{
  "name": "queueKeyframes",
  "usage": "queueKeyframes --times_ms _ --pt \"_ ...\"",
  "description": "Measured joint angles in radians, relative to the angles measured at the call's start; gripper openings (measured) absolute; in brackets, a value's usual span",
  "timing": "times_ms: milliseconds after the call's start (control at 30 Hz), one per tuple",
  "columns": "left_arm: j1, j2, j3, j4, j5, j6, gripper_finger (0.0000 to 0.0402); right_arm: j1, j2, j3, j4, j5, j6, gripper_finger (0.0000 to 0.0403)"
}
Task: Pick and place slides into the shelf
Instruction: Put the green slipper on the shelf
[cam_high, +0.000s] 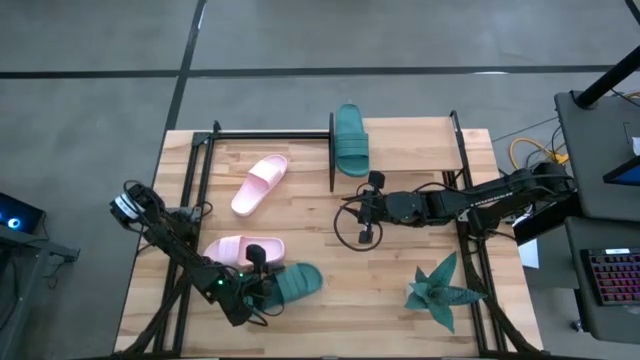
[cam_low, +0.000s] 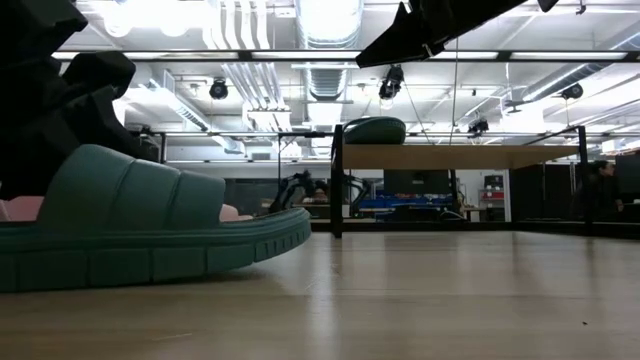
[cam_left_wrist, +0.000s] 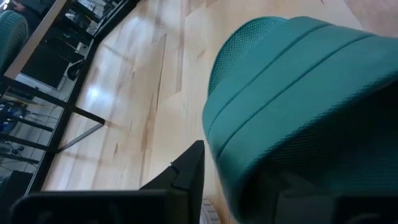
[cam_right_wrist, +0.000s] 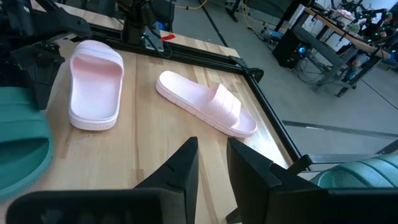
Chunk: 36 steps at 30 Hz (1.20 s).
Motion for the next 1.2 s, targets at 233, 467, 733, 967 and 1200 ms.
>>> queueKeyframes --times_ms 233,467,733,967,1200 --pt "0.0 -0.002 0.003 0.001 -0.002 0.047 0.0047 0.0 0.0 0.0 0.0 0.0 0.0 0.007" --pt "0.0 -0.005 0.003 0.001 -0.002 0.05 0.0044 0.0 0.0 0.0 0.0 0.0 0.0 0.0077" --pt "0.0 -0.022 0.006 0.003 -0.002 0.07 0.0044 0.0 0.0 0.0 0.0 0.0 0.0 0.0068" --pt "0.0 -0.093 0.006 0.055 -0.01 0.175 0.0044 0.0 0.0 0.0 0.002 0.001 -0.032 0.0073" --pt "0.0 -0.177 0.0 0.062 -0.008 0.254 0.0044 0.0 0.0 0.0 0.0 0.003 -0.035 0.0068"
